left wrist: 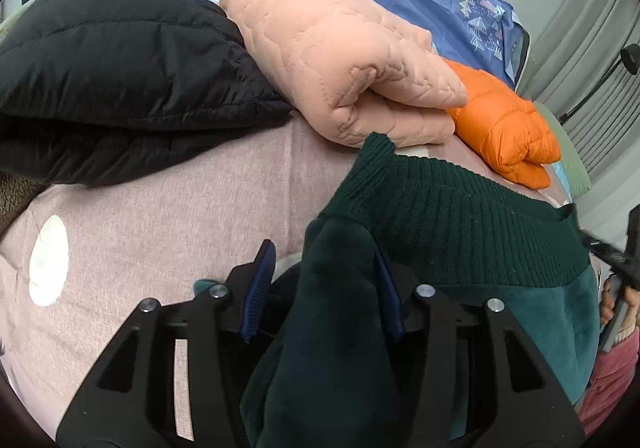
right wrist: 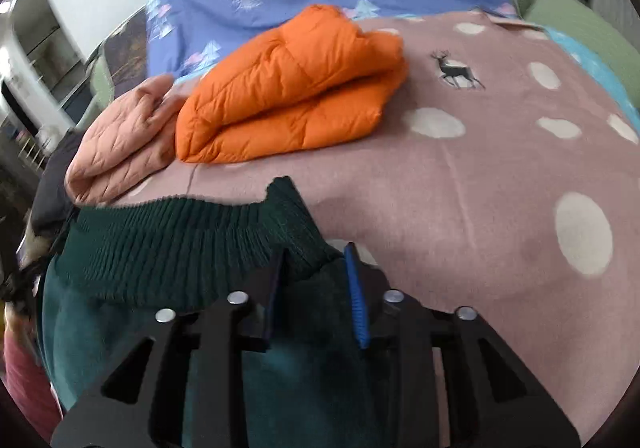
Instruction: Fold large clothes
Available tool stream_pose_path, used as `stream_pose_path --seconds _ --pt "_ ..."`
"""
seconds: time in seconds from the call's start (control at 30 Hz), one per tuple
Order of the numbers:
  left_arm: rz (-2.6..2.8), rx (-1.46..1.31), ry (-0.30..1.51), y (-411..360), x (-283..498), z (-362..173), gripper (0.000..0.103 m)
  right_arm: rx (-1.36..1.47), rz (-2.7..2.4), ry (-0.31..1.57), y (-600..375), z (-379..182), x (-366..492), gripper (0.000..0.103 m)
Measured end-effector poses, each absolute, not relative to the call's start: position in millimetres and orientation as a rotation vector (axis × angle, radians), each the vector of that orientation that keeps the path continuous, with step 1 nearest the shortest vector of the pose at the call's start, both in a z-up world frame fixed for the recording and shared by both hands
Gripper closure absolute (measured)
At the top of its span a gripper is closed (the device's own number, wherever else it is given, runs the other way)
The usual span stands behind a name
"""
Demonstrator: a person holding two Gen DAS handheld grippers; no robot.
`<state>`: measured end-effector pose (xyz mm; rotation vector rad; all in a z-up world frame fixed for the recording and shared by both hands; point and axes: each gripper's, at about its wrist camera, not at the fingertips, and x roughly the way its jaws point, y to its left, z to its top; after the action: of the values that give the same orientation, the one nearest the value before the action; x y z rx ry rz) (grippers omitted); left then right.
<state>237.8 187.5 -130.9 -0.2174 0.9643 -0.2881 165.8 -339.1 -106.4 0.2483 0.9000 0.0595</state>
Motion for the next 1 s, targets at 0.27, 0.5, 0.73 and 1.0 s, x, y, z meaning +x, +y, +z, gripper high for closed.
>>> stream_pose_path --seconds 0.27,0.5,0.73,1.0 --pt "-0.299 -0.043 0.839 173.8 212.9 -96.1 0.078 0.099 -0.098 0.882 -340.0 -119.6 163.0 0.079" --pt "-0.229 -0.054 0.921 182.6 227.1 -133.3 0.053 -0.015 -0.207 0.891 -323.0 -129.7 160.9 0.054" --pt "-0.198 -0.075 0.795 199.6 187.1 -90.5 0.069 0.107 -0.178 0.784 -321.7 -80.6 121.9 0.052" --pt "-0.297 0.0 0.7 129.6 176.2 -67.6 0.074 0.09 0.075 0.75 -230.8 -58.1 117.7 0.041"
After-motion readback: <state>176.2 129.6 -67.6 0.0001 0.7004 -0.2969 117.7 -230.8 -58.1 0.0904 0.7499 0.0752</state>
